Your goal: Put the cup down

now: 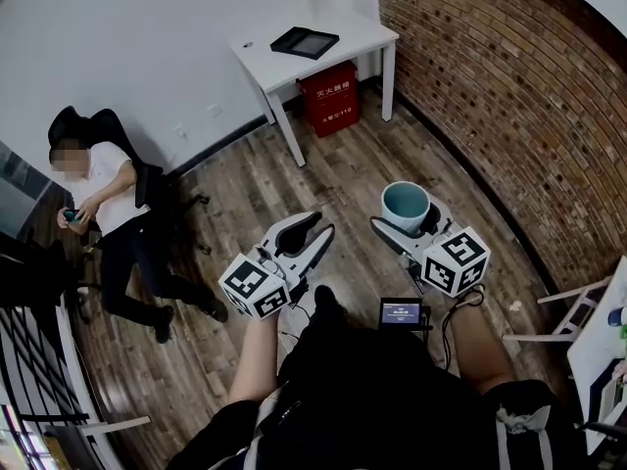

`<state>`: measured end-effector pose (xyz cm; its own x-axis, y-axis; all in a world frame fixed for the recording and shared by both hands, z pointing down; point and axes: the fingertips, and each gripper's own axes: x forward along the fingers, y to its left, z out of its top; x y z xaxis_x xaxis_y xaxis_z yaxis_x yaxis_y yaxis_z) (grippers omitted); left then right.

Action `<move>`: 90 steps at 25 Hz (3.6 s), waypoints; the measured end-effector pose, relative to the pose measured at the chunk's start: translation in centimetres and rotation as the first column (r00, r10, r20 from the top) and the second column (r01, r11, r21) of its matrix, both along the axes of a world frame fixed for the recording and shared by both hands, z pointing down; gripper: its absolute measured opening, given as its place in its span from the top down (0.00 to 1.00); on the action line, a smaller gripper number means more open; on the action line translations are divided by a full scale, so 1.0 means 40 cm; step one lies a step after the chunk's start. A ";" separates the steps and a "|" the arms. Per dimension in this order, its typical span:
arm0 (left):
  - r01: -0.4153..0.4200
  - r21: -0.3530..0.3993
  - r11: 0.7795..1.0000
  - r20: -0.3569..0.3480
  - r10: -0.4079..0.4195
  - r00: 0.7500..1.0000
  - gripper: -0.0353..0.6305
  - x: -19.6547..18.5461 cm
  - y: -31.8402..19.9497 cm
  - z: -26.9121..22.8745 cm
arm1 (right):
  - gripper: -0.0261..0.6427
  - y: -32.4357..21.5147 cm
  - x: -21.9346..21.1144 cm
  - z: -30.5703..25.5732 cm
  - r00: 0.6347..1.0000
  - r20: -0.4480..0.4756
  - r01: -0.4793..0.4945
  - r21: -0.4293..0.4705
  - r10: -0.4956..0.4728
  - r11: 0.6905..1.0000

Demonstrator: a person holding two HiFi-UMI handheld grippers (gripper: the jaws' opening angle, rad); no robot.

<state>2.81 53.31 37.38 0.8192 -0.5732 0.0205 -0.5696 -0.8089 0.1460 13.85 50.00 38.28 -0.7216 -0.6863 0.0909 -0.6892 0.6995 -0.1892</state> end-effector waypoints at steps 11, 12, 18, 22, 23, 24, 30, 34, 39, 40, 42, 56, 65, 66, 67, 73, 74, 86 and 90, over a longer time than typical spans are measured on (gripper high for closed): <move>-0.012 -0.017 1.000 -0.013 0.012 1.000 0.75 -0.026 -0.252 0.055 | 0.37 -0.234 -0.011 0.052 0.999 -0.022 -0.027 -0.025 0.027 0.999; -0.009 -0.013 1.000 -0.018 0.009 1.000 0.75 -0.032 -0.292 0.055 | 0.37 -0.271 -0.014 0.054 0.999 -0.025 -0.032 -0.024 0.032 0.999; -0.013 -0.027 1.000 -0.031 0.012 0.999 0.76 -0.093 -0.551 0.061 | 0.37 -0.521 -0.062 0.045 0.998 -0.032 -0.063 -0.033 0.062 0.997; -0.031 -0.030 0.999 -0.040 0.029 0.999 0.76 -0.149 -0.737 0.044 | 0.37 -0.701 -0.119 0.024 0.996 -0.034 -0.078 -0.028 0.077 0.997; -0.033 -0.026 0.999 -0.037 0.032 0.999 0.76 -0.163 -0.781 0.040 | 0.37 -0.744 -0.132 0.017 0.996 -0.035 -0.083 -0.024 0.082 0.996; -0.033 -0.022 0.999 -0.031 0.032 0.999 0.76 -0.177 -0.823 0.037 | 0.37 -0.786 -0.143 0.011 0.996 -0.034 -0.088 -0.021 0.087 0.996; -0.015 -0.014 1.000 -0.023 0.014 1.000 0.76 -0.256 -1.035 0.027 | 0.37 -0.987 -0.204 0.000 0.995 -0.035 -0.099 -0.024 0.098 0.995; -0.016 -0.030 0.999 -0.034 0.014 0.999 0.76 -0.270 -1.129 0.038 | 0.37 -1.083 -0.217 0.016 0.994 -0.047 -0.096 -0.038 0.094 0.995; -0.021 -0.038 0.999 -0.037 0.020 0.999 0.76 -0.250 -1.255 0.056 | 0.37 -1.221 -0.206 0.041 0.995 -0.048 -0.089 -0.048 0.086 0.995; -0.018 -0.038 0.999 -0.036 0.016 0.999 0.76 -0.246 -1.288 0.062 | 0.37 -1.256 -0.205 0.047 0.996 -0.049 -0.083 -0.046 0.081 0.995; -0.008 -0.038 0.999 -0.031 0.007 0.999 0.77 -0.237 -1.360 0.077 | 0.37 -1.337 -0.202 0.062 0.997 -0.041 -0.072 -0.044 0.070 0.996; 0.109 -0.004 0.994 -0.047 -0.109 0.993 0.76 -0.154 -1.999 0.060 | 0.37 -2.013 -0.210 0.059 0.991 -0.026 0.129 -0.011 -0.129 0.992; 0.189 -0.032 0.981 -0.056 -0.191 0.980 0.76 -0.164 -2.241 0.062 | 0.37 -2.276 -0.232 0.066 0.976 -0.016 0.218 -0.031 -0.218 0.976; 0.195 -0.033 0.980 -0.048 -0.197 0.979 0.76 -0.167 -2.254 0.064 | 0.37 -2.291 -0.238 0.068 0.974 -0.012 0.226 -0.034 -0.227 0.973; 0.201 -0.034 0.979 -0.040 -0.202 0.979 0.76 -0.170 -2.266 0.066 | 0.37 -2.304 -0.244 0.071 0.972 -0.009 0.233 -0.036 -0.234 0.972; 0.211 -0.051 0.976 -0.024 -0.212 0.977 0.76 -0.200 -2.322 0.077 | 0.37 -2.353 -0.280 0.070 0.968 -0.017 0.251 -0.024 -0.252 0.968; 0.213 -0.053 0.976 -0.023 -0.215 0.976 0.76 -0.205 -2.329 0.078 | 0.37 -2.360 -0.286 0.068 0.967 -0.019 0.254 -0.022 -0.254 0.967; 0.216 -0.055 0.975 -0.041 -0.218 0.975 0.76 -0.283 -2.333 0.080 | 0.37 -2.374 -0.378 0.062 0.964 -0.030 0.263 -0.025 -0.264 0.964; 0.222 -0.051 0.974 -0.049 -0.224 0.973 0.76 -0.300 -2.327 0.076 | 0.37 -2.369 -0.388 0.060 0.965 -0.036 0.260 -0.023 -0.261 0.965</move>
